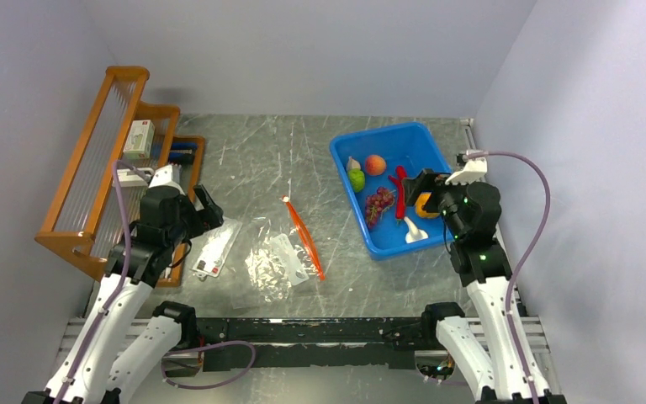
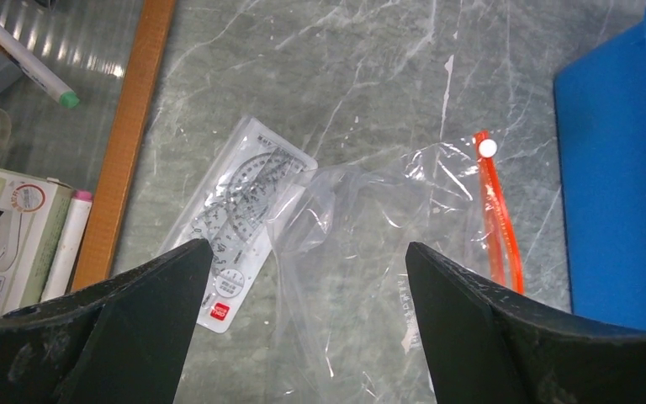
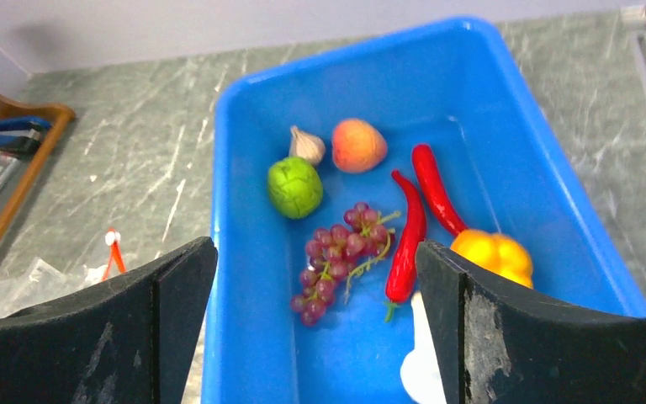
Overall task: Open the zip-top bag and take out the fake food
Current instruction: Place the fake vegetable in the bin, then reset both arms
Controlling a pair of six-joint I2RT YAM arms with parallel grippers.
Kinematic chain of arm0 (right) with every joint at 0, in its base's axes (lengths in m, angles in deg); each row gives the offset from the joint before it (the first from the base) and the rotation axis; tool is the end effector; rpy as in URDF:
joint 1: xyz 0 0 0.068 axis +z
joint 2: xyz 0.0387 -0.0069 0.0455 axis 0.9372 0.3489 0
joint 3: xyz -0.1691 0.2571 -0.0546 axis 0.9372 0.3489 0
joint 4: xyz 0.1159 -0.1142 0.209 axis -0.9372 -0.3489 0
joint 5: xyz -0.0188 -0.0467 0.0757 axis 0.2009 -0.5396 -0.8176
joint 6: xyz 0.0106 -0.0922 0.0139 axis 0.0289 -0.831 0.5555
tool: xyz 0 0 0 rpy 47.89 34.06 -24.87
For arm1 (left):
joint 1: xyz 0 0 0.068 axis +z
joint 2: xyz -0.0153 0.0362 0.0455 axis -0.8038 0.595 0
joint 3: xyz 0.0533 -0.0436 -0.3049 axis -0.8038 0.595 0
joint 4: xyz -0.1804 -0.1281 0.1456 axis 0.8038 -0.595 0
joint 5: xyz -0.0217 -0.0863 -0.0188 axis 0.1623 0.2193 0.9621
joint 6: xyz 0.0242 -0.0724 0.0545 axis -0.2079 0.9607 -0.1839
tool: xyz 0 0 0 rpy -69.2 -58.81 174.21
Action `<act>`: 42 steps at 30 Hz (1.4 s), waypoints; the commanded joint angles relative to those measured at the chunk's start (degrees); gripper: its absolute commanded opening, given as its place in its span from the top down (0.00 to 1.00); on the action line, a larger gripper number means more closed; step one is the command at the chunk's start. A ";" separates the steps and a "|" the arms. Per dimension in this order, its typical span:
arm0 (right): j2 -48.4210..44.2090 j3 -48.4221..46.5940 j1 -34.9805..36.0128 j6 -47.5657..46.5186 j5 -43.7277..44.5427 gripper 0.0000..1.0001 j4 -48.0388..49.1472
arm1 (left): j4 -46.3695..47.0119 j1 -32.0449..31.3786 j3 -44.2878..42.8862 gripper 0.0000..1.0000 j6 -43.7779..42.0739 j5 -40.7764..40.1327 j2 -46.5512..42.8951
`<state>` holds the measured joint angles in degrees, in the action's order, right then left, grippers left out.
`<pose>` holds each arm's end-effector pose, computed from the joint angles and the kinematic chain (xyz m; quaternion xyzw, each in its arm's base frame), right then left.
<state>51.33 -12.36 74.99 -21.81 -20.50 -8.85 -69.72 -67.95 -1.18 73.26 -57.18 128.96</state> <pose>0.1889 0.0256 0.3486 0.0391 0.7795 0.1477 0.6075 0.1589 -0.0266 0.2983 -0.1722 0.8610 -0.1188 0.4636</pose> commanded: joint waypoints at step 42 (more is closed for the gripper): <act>4.91 -26.80 -0.39 -3.61 6.66 0.00 -13.51 | -11.61 2.07 -34.47 0.01 -3.54 -9.40 13.05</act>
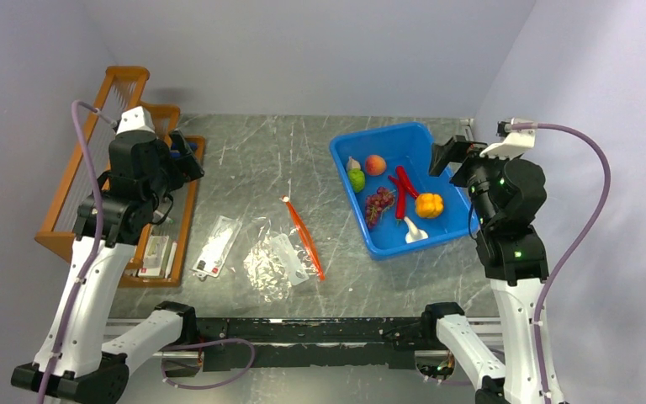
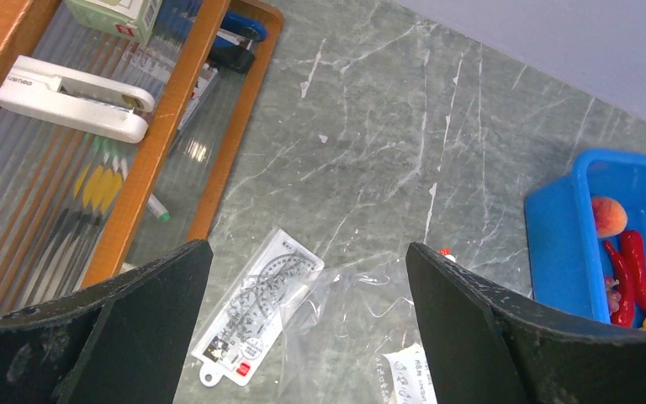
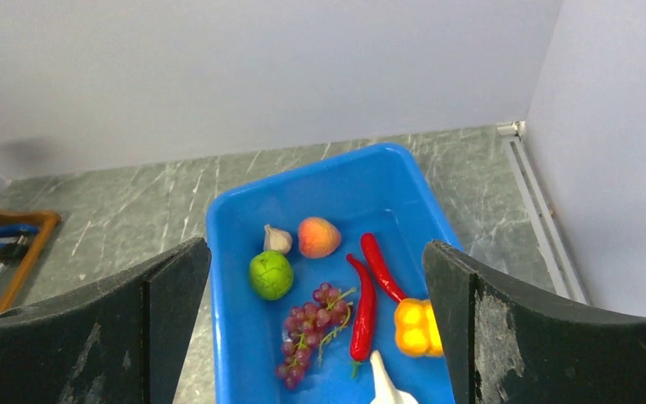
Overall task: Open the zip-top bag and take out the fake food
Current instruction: Reset both arms
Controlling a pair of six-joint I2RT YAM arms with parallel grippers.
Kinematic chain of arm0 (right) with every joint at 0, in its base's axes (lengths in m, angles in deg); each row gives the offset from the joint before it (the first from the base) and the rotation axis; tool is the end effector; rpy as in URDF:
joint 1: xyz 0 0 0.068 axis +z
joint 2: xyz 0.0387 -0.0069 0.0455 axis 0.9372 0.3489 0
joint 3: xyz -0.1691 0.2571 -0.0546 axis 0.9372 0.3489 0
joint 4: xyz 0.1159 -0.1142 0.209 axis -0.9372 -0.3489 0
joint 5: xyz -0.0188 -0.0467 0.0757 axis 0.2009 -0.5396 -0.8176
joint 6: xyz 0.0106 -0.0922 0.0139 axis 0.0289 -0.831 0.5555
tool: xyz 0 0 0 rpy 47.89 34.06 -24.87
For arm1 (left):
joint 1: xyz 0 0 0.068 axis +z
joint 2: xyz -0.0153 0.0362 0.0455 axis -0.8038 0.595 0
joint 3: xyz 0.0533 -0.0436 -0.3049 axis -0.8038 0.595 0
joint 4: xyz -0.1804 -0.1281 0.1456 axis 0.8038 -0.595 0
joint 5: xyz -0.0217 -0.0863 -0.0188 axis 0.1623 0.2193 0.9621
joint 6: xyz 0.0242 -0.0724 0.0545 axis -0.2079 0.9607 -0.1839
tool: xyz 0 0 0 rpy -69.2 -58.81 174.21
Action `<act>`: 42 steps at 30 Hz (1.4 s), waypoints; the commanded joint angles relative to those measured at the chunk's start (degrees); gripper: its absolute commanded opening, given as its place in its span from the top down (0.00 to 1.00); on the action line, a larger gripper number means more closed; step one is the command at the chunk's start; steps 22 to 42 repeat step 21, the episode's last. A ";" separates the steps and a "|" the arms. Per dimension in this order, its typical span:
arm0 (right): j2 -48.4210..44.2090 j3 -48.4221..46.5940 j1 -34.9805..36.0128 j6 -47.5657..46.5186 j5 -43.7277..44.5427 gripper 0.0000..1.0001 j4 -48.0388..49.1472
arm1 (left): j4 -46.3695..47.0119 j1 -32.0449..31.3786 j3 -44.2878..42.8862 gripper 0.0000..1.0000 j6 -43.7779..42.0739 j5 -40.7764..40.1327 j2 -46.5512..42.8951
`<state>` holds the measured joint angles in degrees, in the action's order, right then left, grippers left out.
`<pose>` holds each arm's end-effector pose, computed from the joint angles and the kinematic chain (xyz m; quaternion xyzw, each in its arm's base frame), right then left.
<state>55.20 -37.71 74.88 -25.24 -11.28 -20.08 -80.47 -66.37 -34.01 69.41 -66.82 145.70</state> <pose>0.1656 0.0095 0.4769 0.0656 0.7188 0.0789 0.6876 0.2010 -0.0175 0.4366 -0.1969 0.8263 -0.0438 0.5258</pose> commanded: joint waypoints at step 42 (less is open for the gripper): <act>-1.62 -0.99 -0.25 -1.11 3.43 0.00 -2.13 | -5.05 0.49 -7.47 0.01 -0.55 -0.52 -6.71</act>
